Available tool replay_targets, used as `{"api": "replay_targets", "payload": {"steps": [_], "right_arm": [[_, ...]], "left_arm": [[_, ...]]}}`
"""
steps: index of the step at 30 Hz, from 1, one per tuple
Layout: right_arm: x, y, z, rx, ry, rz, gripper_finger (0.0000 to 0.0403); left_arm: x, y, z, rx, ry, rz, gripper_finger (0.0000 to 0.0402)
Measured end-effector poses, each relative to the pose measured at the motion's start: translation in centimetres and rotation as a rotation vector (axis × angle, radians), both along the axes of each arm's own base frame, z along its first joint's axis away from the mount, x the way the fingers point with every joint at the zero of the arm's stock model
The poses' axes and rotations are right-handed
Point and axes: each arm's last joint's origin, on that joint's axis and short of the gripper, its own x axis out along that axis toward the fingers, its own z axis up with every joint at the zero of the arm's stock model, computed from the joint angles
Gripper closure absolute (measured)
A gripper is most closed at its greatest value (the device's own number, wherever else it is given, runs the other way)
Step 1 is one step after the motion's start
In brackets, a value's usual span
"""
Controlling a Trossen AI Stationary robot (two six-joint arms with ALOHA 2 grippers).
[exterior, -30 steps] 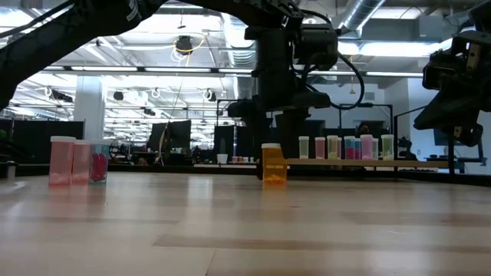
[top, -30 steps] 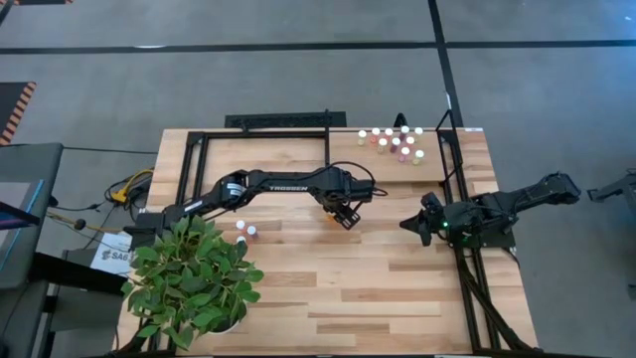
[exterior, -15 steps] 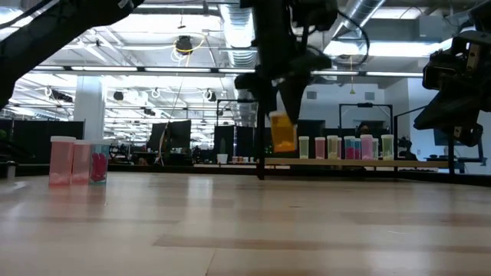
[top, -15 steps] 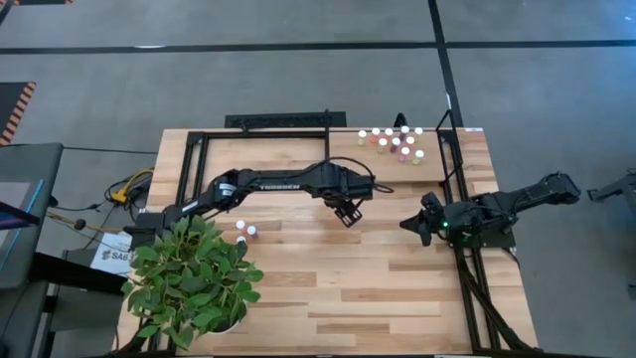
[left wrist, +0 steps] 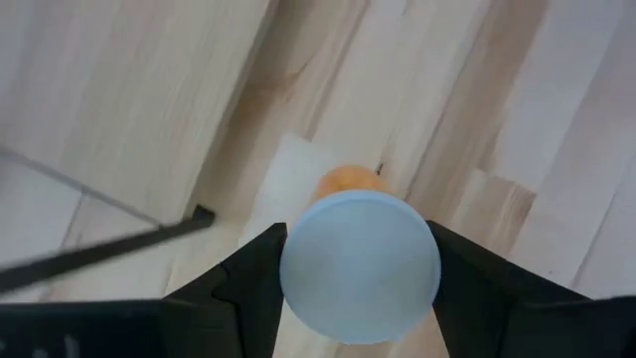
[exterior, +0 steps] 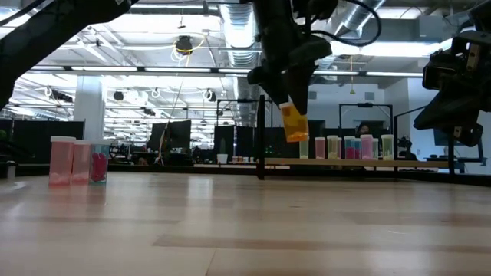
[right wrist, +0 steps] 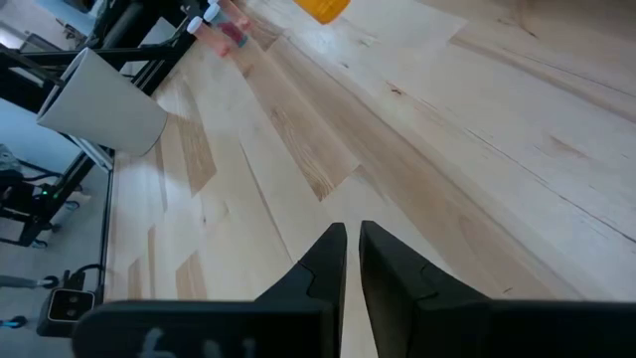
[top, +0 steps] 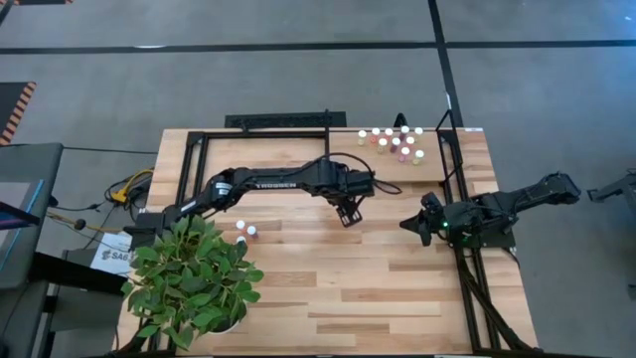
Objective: Pick and place medicine bottles onto shelf by color
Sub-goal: Move the orange pill bottle to the center of the table
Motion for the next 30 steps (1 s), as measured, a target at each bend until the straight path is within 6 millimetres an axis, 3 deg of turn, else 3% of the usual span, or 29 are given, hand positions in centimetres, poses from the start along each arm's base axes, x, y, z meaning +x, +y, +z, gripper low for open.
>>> {"api": "replay_targets", "payload": {"steps": [8, 22, 25, 30], "right_arm": [[0.0, 0.0, 0.0, 0.000, 0.000, 0.000, 0.0347], [0.0, 0.0, 0.0, 0.000, 0.000, 0.000, 0.0347], [0.0, 0.0, 0.0, 0.000, 0.000, 0.000, 0.0347], [0.0, 0.0, 0.0, 0.000, 0.000, 0.000, 0.0347]], "left_arm": [[0.5, 0.6, 0.2, 0.106, -0.007, -0.189, 0.0213], [0.2, 5.2, 0.3, 0.147, 0.018, -0.295, 0.0209], [0.2, 4.7, 0.2, 0.096, 0.008, -0.286, 0.0209], [0.8, 1.8, 0.3, 0.036, -0.056, -0.193, 0.0208]]}}
